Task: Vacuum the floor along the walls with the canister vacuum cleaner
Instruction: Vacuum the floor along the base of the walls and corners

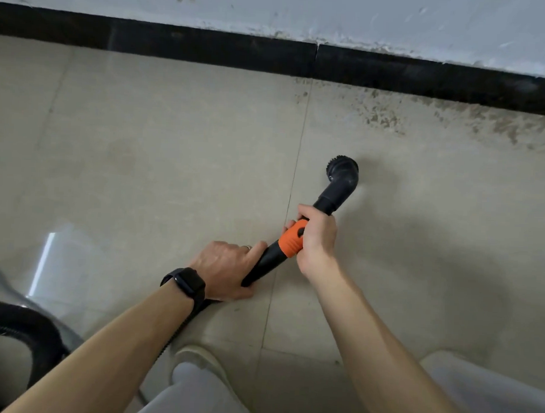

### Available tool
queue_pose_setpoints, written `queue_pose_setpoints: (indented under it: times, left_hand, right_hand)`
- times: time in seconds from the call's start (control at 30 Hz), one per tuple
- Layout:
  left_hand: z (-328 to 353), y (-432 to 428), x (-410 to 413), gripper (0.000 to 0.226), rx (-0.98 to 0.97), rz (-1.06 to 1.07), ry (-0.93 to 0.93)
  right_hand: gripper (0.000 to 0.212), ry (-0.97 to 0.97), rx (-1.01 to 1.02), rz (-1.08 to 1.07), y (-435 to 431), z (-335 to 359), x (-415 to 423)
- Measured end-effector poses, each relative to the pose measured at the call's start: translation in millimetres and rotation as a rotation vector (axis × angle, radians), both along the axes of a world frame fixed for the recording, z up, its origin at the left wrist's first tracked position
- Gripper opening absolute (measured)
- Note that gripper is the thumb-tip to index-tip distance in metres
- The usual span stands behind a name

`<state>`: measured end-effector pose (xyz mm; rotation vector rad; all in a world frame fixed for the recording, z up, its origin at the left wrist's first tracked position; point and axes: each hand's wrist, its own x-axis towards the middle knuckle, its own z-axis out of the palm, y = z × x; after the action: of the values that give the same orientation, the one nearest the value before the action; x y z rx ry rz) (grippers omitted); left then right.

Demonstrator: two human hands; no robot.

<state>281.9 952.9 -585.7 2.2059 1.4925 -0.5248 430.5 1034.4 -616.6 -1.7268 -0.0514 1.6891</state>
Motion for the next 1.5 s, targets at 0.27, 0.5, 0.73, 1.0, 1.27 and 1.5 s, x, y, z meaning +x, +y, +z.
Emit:
queue_pose_setpoints:
  times: [0.27, 0.5, 0.73, 1.0, 1.27, 1.5]
  left_hand:
    - [-2, -5, -12, 0.052, -0.021, 0.085, 0.026]
    - [-7, 37, 4, 0.052, 0.004, 0.257, -0.007]
    - [-18, 56, 13, 0.076, 0.034, 0.391, -0.061]
    - [-23, 54, -2, 0.045, 0.055, 0.557, -0.119]
    - [-35, 49, -4, 0.066, 0.240, 0.511, -0.187]
    - [-52, 63, -20, 0.047, 0.279, 0.633, -0.227]
  right_hand:
    - [0.024, 0.071, 0.018, 0.082, 7, -5, -23]
    - [0.022, 0.034, 0.090, 0.116, 56, 2, -24]
    - [0.033, -0.116, 0.213, 0.271, 45, 0, -34]
    - [0.031, -0.186, 0.221, 0.293, 65, -1, -63]
    - [0.030, -0.203, 0.249, 0.245, 87, 3, -55]
    - [0.027, -0.211, 0.245, 0.277, 110, -3, -78]
